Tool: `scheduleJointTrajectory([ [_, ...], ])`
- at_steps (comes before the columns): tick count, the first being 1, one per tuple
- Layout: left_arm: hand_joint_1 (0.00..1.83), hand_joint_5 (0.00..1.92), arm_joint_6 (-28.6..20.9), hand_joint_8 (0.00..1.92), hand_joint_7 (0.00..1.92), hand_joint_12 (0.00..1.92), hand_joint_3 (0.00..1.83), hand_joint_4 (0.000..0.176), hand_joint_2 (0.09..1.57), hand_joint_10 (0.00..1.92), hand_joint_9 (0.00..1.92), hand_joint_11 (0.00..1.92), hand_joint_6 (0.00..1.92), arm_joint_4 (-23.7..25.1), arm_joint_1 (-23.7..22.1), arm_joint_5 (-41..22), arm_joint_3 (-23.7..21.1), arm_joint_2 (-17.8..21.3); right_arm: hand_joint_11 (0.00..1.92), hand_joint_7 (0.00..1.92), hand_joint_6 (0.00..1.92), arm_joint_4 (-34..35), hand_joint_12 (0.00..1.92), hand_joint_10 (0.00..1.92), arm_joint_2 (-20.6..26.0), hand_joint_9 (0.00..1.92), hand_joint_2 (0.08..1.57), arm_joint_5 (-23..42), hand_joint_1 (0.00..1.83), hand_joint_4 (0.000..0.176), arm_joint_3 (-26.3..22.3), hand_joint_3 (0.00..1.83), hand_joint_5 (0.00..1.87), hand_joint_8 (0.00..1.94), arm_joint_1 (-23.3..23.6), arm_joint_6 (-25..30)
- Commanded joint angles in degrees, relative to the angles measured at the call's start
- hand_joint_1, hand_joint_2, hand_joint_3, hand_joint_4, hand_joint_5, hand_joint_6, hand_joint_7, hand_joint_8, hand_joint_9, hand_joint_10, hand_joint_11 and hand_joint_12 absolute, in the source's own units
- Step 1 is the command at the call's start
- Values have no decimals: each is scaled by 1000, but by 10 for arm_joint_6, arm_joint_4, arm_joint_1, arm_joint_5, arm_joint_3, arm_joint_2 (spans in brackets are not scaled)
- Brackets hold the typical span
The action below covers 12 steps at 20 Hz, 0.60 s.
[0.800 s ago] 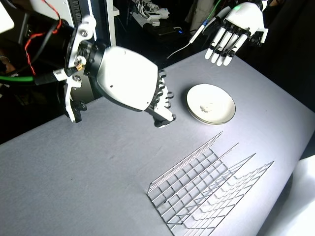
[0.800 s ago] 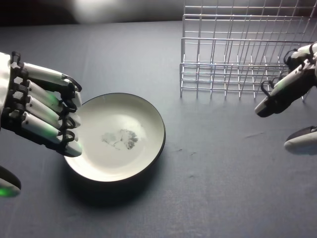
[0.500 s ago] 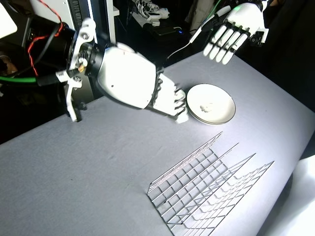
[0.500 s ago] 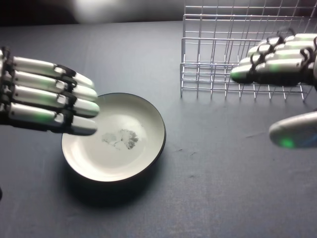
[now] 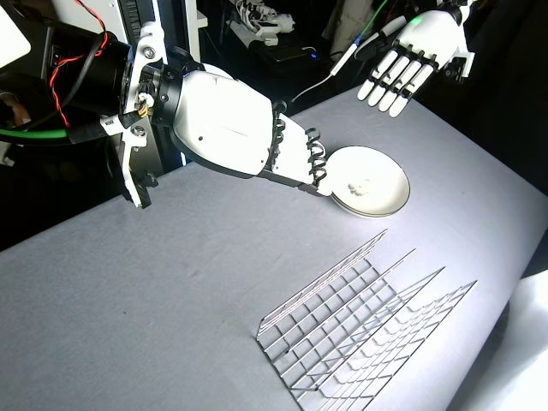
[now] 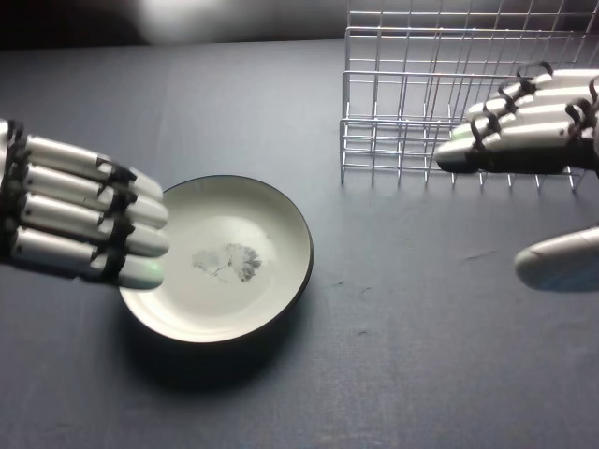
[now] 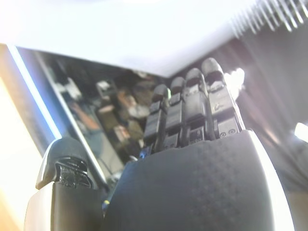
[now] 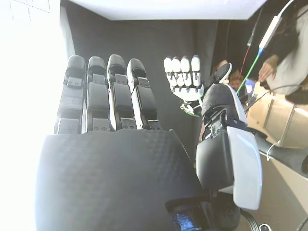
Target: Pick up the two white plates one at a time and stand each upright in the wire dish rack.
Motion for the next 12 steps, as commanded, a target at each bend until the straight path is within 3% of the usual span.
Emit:
scheduleJointTrajectory([
  [1, 0, 81, -15, 0, 53, 236, 0, 0, 1125, 0, 50, 0, 0, -37, -19, -5, -4, 2, 0, 141, 1, 19, 201, 0, 3, 104, 1193, 50, 36, 0, 2, 0, 174, 1, 5, 1],
  [2, 0, 53, -26, 2, 28, 165, 0, 0, 1118, 1, 24, 0, 1, -14, -32, 1, -8, 1, 0, 148, 4, 19, 230, 2, 3, 111, 1186, 51, 42, 0, 2, 0, 186, 2, 5, 1],
  [5, 0, 76, -28, 4, 44, 192, 0, 0, 1117, 5, 39, 0, 4, 25, -39, 22, -17, -9, 0, 163, 5, 19, 262, 4, 2, 119, 1188, 52, 63, 0, 5, 0, 203, 4, 7, 1],
  [6, 0, 76, -28, 4, 51, 214, 0, 0, 1116, 6, 49, 0, 2, 28, -34, 28, -13, -16, 0, 146, 3, 19, 193, 2, 2, 99, 1193, 52, 57, 0, 5, 1, 170, 1, 7, 1],
  [9, 0, 98, -28, 1, 70, 270, 0, 0, 1111, 2, 67, 0, 1, 37, -5, 52, 15, -54, 0, 181, 9, 20, 337, 10, 2, 140, 1180, 60, 134, 0, 6, 0, 218, 7, 6, 3],
  [12, 0, 86, -24, 1, 57, 236, 0, 0, 1107, 1, 53, 0, 1, 36, 34, 79, 33, -83, 0, 181, 3, 21, 336, 4, 2, 135, 1187, 59, 117, 0, 7, 1, 213, 2, 4, 13],
])
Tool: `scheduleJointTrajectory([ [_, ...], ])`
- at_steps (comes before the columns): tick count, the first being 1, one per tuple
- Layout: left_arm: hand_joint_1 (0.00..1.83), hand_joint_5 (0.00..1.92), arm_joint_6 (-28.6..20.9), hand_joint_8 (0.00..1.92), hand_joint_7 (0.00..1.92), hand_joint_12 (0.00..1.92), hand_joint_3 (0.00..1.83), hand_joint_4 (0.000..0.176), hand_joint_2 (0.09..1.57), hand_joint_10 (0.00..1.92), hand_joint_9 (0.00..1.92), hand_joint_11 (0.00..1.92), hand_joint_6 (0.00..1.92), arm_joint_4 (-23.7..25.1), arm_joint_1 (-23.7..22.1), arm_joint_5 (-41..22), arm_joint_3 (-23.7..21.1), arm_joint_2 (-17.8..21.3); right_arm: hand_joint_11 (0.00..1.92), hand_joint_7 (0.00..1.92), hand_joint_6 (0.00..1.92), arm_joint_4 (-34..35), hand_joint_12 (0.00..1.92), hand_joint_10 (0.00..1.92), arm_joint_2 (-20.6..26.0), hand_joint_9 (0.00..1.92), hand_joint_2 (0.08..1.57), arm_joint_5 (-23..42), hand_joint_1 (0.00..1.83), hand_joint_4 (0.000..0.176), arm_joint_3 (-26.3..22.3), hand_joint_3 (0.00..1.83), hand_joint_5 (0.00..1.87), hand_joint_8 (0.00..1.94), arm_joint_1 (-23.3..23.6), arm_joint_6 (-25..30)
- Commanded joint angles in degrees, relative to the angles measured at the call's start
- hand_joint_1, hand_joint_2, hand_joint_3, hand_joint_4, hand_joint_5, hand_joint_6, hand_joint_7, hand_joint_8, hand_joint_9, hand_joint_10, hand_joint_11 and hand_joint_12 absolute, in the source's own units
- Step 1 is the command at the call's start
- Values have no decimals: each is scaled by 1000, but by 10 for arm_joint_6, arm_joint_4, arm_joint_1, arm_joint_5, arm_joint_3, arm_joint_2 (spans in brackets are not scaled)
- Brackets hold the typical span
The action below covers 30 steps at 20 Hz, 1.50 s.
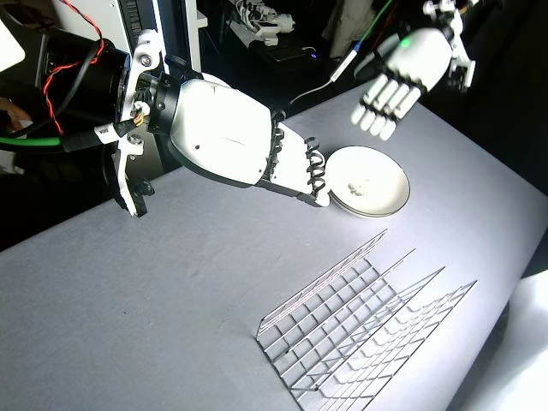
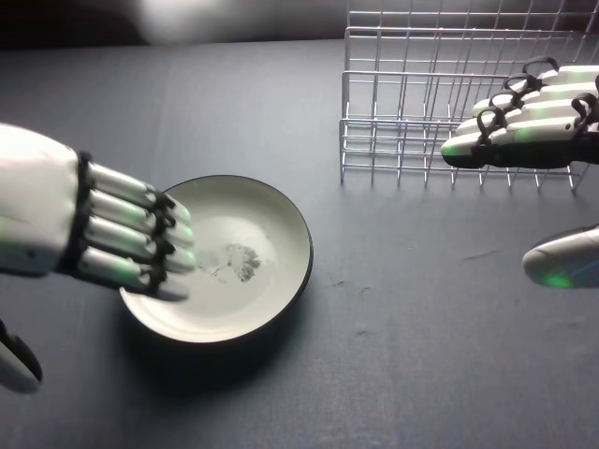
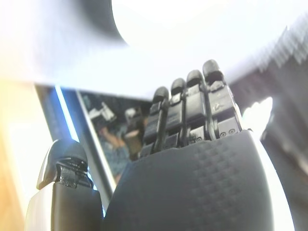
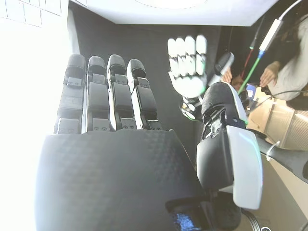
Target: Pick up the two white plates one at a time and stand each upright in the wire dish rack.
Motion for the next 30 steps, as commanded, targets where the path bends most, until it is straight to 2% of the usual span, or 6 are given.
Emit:
scheduleJointTrajectory([
  [1, 0, 59, 1, 2, 31, 174, 0, 0, 1106, 1, 29, 0, 1, -40, 3, -1, 3, -1, 0, 187, 3, 20, 354, 5, 3, 142, 1187, 50, 137, 0, 1, 0, 221, 2, 4, 6],
  [8, 0, 100, 3, 5, 82, 295, 2, 0, 1123, 6, 85, 0, 4, -39, 52, 68, 33, -50, 0, 192, 2, 20, 373, 5, 3, 147, 1177, 61, 134, 0, 1, 0, 241, 2, 4, -2],
  [14, 0, 52, 9, 2, 34, 176, 0, 0, 1116, 1, 40, 0, 2, -35, 61, 77, 47, -53, 0, 143, 0, 20, 253, 3, 3, 107, 1185, 61, 79, 0, 4, 0, 183, 3, 4, -3],
  [18, 0, 57, 12, 3, 37, 204, 0, 0, 1113, 2, 44, 0, 1, -33, 65, 77, 61, -53, 0, 221, 5, 20, 442, 15, 3, 176, 1169, 52, 75, 0, 1, 0, 231, 7, 5, -3],
  [23, 0, 71, 26, 3, 45, 205, 2, 0, 1119, 3, 45, 0, 1, -31, 81, 79, 72, -55, 0, 177, 0, -50, 260, 1, 3, 131, 1182, 55, 33, 0, -6, 1, 204, 0, 45, 2],
  [30, 0, 53, 40, 1, 32, 174, 1, 0, 1124, 1, 36, 0, 0, -31, 98, 84, 78, -69, 0, 183, 12, -95, 336, 7, -32, 134, 1192, 10, 23, 0, -6, 1, 216, 8, 66, -5],
])
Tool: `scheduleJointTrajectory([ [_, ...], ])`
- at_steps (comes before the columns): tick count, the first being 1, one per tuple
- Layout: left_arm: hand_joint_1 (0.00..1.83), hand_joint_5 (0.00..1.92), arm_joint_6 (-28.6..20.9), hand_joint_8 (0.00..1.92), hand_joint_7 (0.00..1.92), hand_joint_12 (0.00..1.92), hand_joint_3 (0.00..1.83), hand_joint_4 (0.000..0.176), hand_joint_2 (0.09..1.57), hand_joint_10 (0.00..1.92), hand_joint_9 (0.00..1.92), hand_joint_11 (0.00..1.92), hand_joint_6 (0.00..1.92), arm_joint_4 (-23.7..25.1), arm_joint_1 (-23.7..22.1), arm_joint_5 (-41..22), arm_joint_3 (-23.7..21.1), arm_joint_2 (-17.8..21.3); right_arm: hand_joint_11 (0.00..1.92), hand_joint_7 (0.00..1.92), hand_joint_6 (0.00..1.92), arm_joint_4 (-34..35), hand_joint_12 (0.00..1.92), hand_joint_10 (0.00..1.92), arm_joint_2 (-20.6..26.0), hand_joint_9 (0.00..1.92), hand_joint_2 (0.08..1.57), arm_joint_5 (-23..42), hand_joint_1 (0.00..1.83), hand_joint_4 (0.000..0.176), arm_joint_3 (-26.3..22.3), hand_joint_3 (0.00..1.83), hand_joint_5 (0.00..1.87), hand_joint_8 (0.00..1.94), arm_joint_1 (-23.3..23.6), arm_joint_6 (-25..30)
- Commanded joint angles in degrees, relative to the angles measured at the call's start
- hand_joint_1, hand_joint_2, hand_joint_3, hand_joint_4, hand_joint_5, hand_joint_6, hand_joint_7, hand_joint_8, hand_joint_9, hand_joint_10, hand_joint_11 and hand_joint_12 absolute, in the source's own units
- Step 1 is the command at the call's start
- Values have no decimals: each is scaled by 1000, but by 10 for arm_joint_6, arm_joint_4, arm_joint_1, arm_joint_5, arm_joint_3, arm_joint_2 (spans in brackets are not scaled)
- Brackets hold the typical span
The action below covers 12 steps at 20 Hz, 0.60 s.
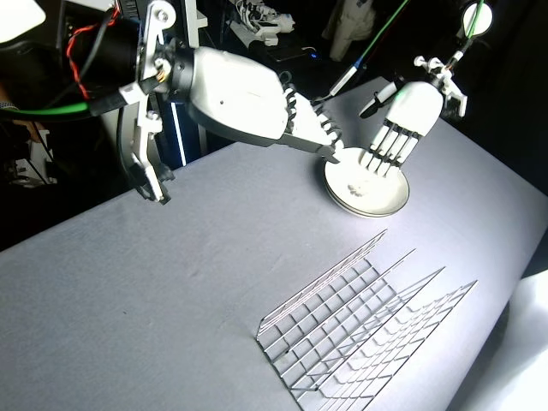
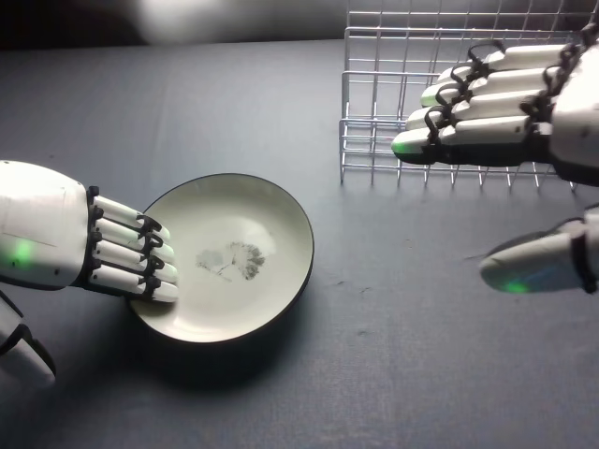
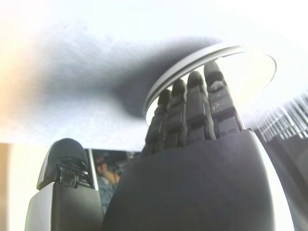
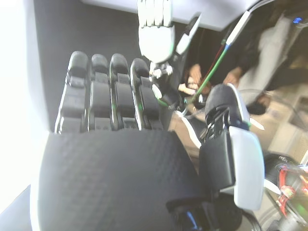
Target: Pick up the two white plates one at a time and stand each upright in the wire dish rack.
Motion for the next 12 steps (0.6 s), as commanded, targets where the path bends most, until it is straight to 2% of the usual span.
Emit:
scheduleJointTrajectory([
  [1, 0, 63, 4, 4, 39, 169, 1, 0, 1124, 3, 40, 0, 4, -13, 3, -4, 1, 0, 0, 217, 13, 14, 431, 13, -3, 164, 1188, 39, 36, 0, 0, 0, 242, 11, 6, 2],
  [2, 0, 43, 7, 1, 20, 145, 1, 0, 1125, 0, 21, 0, 1, -13, 4, -4, 2, -2, 0, 225, 10, 9, 457, 13, -17, 172, 1187, 37, 55, 0, 7, 0, 247, 10, 6, 2],
  [4, 0, 63, 13, 4, 48, 161, 0, 0, 1118, 3, 39, 0, 3, -13, 9, -4, 1, -4, 0, 188, 2, -15, 379, 2, -42, 143, 1194, 40, 5, 0, 23, 1, 219, 2, 3, -2],
  [7, 0, 79, 22, 2, 41, 170, 1, 0, 1124, 2, 24, 0, 1, -14, 17, 0, -2, -15, 0, 219, 9, -28, 413, 10, -75, 184, 1201, 48, 0, 0, 53, 1, 236, 8, -3, -18],
  [8, 0, 85, 28, 2, 48, 208, 0, 0, 1119, 3, 34, 0, 1, -26, 24, 4, -4, -21, 0, 191, 3, -43, 368, 4, -92, 163, 1193, 75, 0, 0, 74, 0, 210, 5, -11, -23],
  [9, 0, 55, 33, 2, 24, 156, 0, 0, 1112, 1, 18, 0, 2, -41, 28, 5, -4, -25, 0, 187, 1, -64, 406, 5, -100, 165, 1188, 82, 0, 0, 86, 0, 204, 3, -14, -23],
  [11, 0, 84, 38, 0, 48, 192, 0, 0, 1106, 0, 43, 0, 0, -58, 33, 9, -4, -37, 0, 188, 1, -79, 428, 3, -117, 165, 1182, 90, 0, 0, 107, 0, 202, 2, -16, -23],
  [12, 0, 93, 39, 1, 46, 192, 0, 0, 1103, 1, 44, 0, 1, -60, 34, 13, -4, -43, 0, 150, 1, -79, 318, 2, -125, 125, 1162, 91, 0, 0, 117, 0, 165, 2, -16, -25],
])
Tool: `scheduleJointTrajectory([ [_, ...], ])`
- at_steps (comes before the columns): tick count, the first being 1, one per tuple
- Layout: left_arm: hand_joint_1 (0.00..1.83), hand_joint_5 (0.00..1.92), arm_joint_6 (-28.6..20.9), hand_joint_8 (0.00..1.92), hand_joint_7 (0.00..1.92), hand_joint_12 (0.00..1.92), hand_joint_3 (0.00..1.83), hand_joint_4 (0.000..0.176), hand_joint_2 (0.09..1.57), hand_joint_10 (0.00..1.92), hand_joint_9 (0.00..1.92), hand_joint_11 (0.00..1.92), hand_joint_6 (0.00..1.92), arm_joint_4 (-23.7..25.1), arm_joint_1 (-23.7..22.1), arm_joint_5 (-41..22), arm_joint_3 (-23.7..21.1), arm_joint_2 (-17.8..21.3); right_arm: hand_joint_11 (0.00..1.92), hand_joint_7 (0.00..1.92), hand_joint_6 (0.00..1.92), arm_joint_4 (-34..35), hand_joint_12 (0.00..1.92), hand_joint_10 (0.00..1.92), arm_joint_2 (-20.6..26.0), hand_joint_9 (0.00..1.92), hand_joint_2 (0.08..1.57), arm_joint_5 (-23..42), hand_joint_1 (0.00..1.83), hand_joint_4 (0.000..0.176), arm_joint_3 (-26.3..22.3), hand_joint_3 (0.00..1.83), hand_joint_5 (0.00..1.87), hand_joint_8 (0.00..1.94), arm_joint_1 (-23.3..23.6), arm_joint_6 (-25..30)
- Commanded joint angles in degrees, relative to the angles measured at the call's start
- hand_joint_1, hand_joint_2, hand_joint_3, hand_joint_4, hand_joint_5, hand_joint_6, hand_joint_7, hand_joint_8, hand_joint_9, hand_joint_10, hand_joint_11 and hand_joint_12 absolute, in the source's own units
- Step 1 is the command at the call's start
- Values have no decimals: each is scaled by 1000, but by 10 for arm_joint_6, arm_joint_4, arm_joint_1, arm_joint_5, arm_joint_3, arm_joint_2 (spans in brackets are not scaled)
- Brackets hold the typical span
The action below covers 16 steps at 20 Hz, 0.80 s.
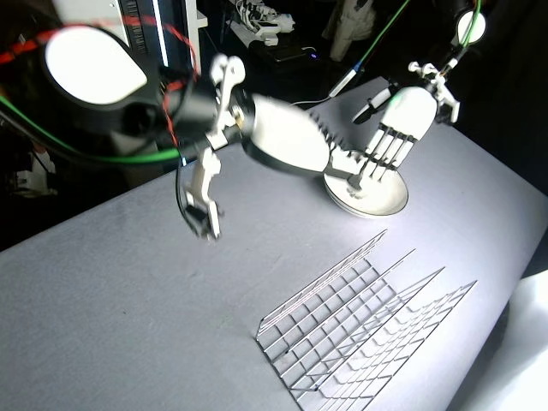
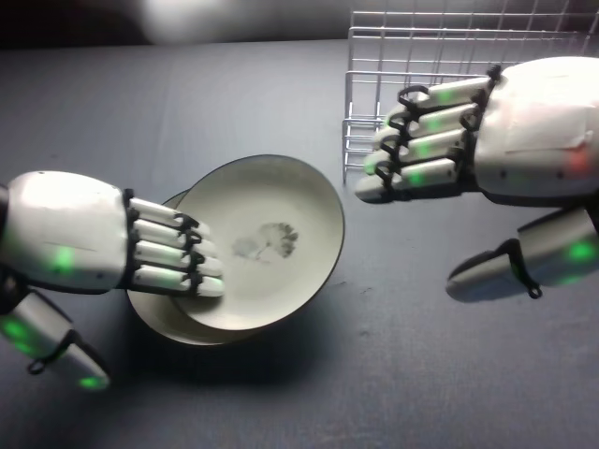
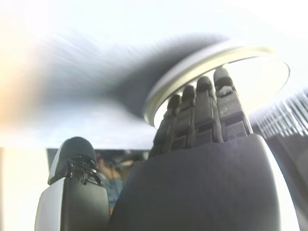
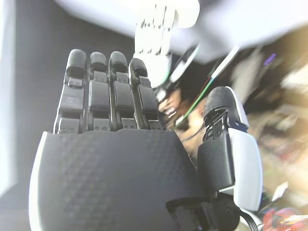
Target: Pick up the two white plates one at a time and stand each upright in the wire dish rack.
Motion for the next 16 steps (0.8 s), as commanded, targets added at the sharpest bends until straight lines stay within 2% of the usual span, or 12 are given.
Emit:
scheduleJointTrajectory([
  [1, 0, 104, 4, 5, 53, 188, 0, 0, 1091, 4, 49, 0, 6, 3, 5, 1, -2, -12, 0, 103, 2, 22, 181, 3, -4, 71, 1163, 51, 0, 0, 8, 0, 119, 5, 5, -7],
  [2, 0, 104, 7, 5, 53, 188, 0, 0, 1091, 4, 49, 0, 6, -1, 6, 2, -2, -16, 0, 103, 2, 22, 181, 3, -11, 71, 1163, 53, 0, 0, 16, 0, 119, 5, 5, -16],
  [5, 0, 98, 9, 0, 55, 240, 0, 0, 1093, 1, 58, 0, 1, -5, 5, 3, 5, -32, 0, 64, 1, 22, 26, 2, -26, 15, 1150, 53, 0, 0, 30, 0, 107, 2, 9, -21],
  [7, 0, 102, 10, 0, 57, 270, 0, 0, 1098, 0, 61, 0, 1, -6, 3, 3, 10, -37, 15, 49, 0, 22, 21, 1, -34, 4, 1140, 53, 0, 0, 36, 0, 91, 0, 10, -24],
  [9, 0, 84, 10, 6, 36, 210, 0, 0, 1096, 2, 34, 0, 2, -8, 0, 3, 14, -42, 3, 30, 0, 22, 18, 0, -39, 0, 1115, 53, 46, 0, 39, 0, 67, 0, 10, -25],
  [10, 0, 93, 9, 10, 53, 207, 0, 0, 1093, 7, 42, 0, 8, -9, -1, 3, 14, -44, 0, 60, 4, 22, 168, 1, -42, 32, 1047, 53, 168, 0, 41, 0, 97, 6, 10, -26],
  [11, 0, 103, 9, 8, 64, 219, 2, 0, 1103, 6, 51, 0, 7, -11, -3, 3, 14, -45, 0, 39, 0, 22, 171, 0, -47, 24, 1054, 53, 164, 0, 44, 0, 59, 0, 10, -28],
  [13, 0, 83, 9, 2, 39, 184, 0, 0, 1101, 2, 32, 0, 2, -14, -5, 6, 13, -46, 0, 4, 0, 22, 108, 0, -57, 1, 1051, 49, 341, 0, 50, 0, 18, 0, 8, -30],
  [14, 0, 83, 9, 2, 39, 184, 0, 0, 1101, 2, 32, 0, 2, -14, -5, 6, 13, -46, 0, 4, 0, 22, 108, 0, -60, 1, 1051, 48, 341, 0, 51, 0, 18, 0, 8, -30],
  [15, 0, 122, 9, 4, 65, 252, 0, 0, 1094, 3, 64, 3, 4, -14, -5, 6, 12, -47, 0, 0, 0, 22, 4, 0, -65, 0, 986, 45, 1085, 0, 55, 0, 0, 0, 6, -30],
  [16, 0, 111, 9, 2, 54, 227, 0, 0, 1095, 2, 53, 0, 3, -14, -5, 6, 12, -47, 23, 0, 0, 22, 12, 0, -68, 0, 1006, 43, 1139, 0, 58, 0, 0, 0, 4, -30],
])
